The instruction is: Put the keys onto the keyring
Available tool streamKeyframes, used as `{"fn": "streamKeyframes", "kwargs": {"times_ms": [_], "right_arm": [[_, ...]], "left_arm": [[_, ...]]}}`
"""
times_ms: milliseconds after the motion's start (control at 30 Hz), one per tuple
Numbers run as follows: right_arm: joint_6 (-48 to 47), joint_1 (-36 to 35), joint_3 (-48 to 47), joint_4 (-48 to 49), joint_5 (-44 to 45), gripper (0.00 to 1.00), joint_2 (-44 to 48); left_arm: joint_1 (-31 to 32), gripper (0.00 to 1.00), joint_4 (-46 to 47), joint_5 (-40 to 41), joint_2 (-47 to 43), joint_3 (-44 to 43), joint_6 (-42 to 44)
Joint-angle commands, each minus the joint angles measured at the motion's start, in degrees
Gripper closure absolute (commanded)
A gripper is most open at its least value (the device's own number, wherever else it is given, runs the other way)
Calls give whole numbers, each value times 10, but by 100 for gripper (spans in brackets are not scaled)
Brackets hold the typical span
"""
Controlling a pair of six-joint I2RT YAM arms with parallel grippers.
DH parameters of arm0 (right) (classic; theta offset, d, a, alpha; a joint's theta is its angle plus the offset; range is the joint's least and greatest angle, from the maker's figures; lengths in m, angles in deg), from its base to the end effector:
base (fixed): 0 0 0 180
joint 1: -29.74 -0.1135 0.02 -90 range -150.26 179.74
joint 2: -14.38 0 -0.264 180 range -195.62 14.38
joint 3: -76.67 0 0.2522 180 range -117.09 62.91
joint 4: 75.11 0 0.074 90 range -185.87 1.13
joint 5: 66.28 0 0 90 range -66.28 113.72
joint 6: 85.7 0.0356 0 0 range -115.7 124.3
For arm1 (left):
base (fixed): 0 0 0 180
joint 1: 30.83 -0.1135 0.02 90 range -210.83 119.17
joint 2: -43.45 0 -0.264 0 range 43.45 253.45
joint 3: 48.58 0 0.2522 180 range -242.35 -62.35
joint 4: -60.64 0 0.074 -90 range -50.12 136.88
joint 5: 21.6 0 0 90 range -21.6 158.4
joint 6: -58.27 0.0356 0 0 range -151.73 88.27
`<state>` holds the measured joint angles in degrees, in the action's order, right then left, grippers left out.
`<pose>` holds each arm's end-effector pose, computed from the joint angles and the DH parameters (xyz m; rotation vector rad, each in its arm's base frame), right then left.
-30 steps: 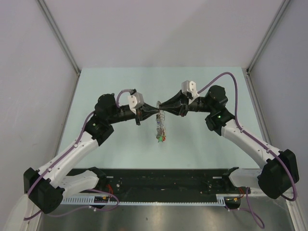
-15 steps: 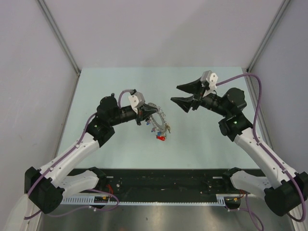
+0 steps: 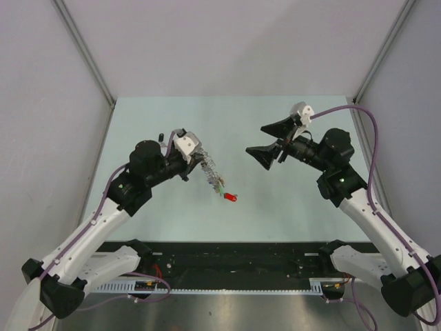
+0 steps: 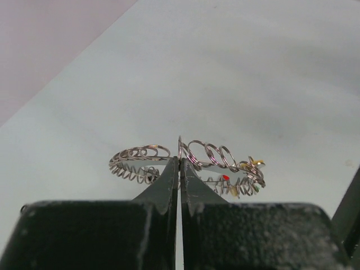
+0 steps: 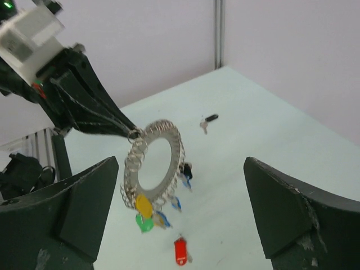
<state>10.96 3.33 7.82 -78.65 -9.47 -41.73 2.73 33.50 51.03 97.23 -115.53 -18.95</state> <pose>0.1895 0.1159 0.4049 -0.7297 1.3070 0.8761 0.1727 -0.1274 0.3579 0.9171 1.5898 -0.5307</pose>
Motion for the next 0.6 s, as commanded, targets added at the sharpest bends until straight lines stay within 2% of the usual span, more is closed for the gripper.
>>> {"fn": "streamKeyframes", "kwargs": {"times_ms": [0, 167, 300, 400, 567], "right_arm": [[-12, -26, 5, -70, 22, 1, -34], [-48, -69, 5, -136, 100, 7, -93], [-48, -97, 4, -162, 158, 11, -141], [-53, -121, 5, -163, 175, 13, -182], [-62, -133, 5, -151, 183, 24, -251]], "left_arm": [[-5, 100, -89, 135, -33, -27, 36], [-13, 100, -138, 218, -46, -8, 27], [-23, 100, -176, 308, -16, -14, 7], [-36, 100, -177, 285, 1, -10, -6], [-70, 100, -153, 253, 4, 12, -20]]}}
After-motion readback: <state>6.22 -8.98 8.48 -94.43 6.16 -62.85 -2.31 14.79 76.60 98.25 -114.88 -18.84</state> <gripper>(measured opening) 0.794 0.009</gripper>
